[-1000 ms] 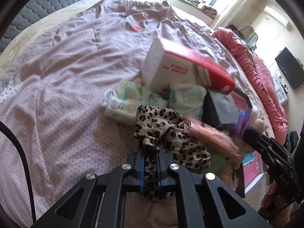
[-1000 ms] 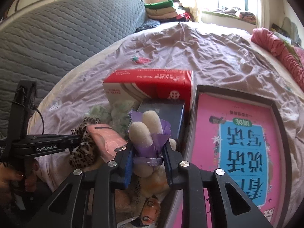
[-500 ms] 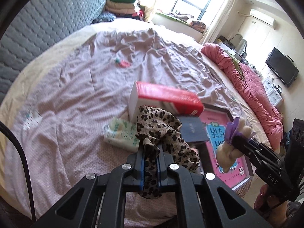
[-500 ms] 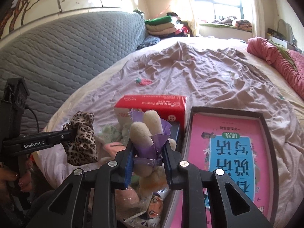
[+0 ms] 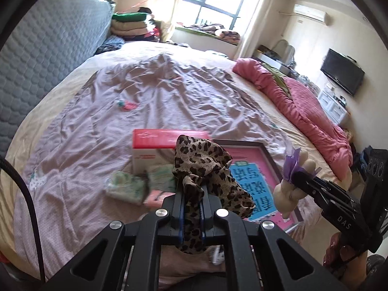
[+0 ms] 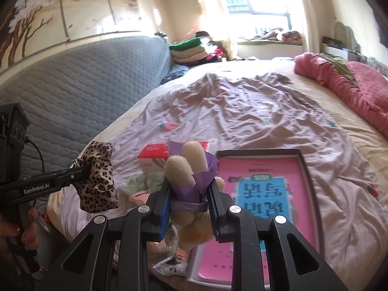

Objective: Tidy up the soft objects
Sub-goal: 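Carry the scrunchie and bunny onto the pink book tray with both tools, then open both tools to release the items and withdraw, then grasp the pink-dress plush bear with the left tool while the right tool grasps the bagged bread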

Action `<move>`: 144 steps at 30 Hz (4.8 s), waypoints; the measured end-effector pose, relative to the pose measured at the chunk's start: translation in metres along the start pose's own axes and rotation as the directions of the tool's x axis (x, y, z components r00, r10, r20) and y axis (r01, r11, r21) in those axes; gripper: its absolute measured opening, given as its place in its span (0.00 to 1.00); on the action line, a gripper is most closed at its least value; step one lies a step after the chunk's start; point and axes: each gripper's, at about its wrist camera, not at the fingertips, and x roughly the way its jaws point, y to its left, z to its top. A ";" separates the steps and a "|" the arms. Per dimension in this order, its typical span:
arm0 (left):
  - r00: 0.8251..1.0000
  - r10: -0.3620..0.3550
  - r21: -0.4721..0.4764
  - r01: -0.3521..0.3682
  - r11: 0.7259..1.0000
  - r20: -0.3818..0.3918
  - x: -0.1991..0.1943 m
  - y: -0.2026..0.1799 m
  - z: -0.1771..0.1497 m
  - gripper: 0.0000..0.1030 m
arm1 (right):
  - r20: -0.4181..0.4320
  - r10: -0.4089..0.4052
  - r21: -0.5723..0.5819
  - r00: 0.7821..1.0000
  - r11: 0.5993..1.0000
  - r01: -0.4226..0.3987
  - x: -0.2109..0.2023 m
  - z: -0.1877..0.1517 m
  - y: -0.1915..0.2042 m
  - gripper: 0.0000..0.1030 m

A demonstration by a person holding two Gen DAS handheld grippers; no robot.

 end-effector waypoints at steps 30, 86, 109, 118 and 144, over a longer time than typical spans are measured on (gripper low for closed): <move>0.956 -0.030 0.214 0.096 0.972 -0.293 0.165 -0.146 -0.057 0.09 | -0.331 -0.326 0.073 0.885 0.927 0.369 0.050 -0.066 -0.127 0.28; 0.958 -0.078 0.306 0.165 0.938 -0.277 0.169 -0.134 -0.062 0.70 | -0.244 -0.422 0.327 0.873 0.812 0.483 0.050 -0.043 -0.130 0.73; 0.985 -0.122 0.199 0.145 0.969 -0.124 0.087 -0.101 -0.031 0.84 | -0.048 -0.392 0.335 0.919 0.860 0.384 -0.013 -0.024 -0.117 0.74; 0.999 -0.038 0.103 0.039 0.994 -0.013 0.036 -0.043 -0.007 0.84 | 0.043 -0.327 0.255 0.944 0.917 0.306 -0.037 -0.008 -0.092 0.75; 0.981 0.186 -0.034 -0.188 0.982 -0.052 -0.007 0.068 -0.033 0.84 | -0.020 -0.010 -0.075 1.000 0.997 0.009 -0.005 -0.027 0.034 0.79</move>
